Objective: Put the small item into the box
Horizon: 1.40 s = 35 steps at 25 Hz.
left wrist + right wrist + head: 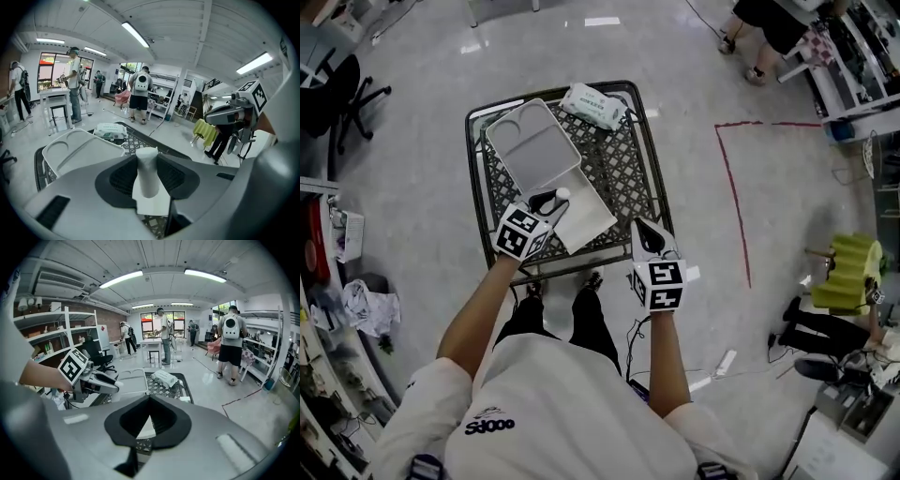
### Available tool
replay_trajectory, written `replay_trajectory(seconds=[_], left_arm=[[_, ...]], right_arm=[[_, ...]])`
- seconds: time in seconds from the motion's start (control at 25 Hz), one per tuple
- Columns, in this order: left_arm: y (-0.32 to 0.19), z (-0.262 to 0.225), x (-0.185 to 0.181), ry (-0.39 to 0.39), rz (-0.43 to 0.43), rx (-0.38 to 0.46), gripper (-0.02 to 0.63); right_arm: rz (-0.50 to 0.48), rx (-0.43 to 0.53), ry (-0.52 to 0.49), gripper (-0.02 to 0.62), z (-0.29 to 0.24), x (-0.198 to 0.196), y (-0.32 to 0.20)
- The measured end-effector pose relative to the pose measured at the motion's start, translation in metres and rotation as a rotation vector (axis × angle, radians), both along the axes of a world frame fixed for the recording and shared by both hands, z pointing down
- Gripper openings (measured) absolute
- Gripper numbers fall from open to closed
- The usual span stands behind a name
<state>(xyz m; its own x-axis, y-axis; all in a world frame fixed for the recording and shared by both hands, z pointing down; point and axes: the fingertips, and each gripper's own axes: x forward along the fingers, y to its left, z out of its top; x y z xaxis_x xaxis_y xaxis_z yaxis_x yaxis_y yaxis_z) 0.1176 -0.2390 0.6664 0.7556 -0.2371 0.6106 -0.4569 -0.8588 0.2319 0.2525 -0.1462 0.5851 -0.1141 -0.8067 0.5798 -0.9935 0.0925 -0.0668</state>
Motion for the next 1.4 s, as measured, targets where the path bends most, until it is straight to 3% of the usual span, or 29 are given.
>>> replay_trajectory(seconds=[0.28, 0.52, 0.84, 1.4], left_arm=[[-0.003, 0.045, 0.004, -0.049, -0.110, -0.072, 0.132], [-0.018, 0.082, 0.018, -0.091, -0.143, -0.086, 0.132], [-0.027, 0.122, 0.030, -0.194, -0.152, -0.083, 0.133], [-0.034, 0.144, 0.050, -0.288, -0.110, -0.118, 0.140]], right_arm=[[-0.079, -0.060, -0.043, 0.010, 0.036, 0.008, -0.009], [-0.120, -0.080, -0.041, 0.010, 0.058, 0.018, -0.021], [-0.149, -0.113, -0.061, 0.010, 0.078, 0.019, -0.022], [-0.145, -0.127, -0.088, 0.010, 0.086, 0.025, -0.027]])
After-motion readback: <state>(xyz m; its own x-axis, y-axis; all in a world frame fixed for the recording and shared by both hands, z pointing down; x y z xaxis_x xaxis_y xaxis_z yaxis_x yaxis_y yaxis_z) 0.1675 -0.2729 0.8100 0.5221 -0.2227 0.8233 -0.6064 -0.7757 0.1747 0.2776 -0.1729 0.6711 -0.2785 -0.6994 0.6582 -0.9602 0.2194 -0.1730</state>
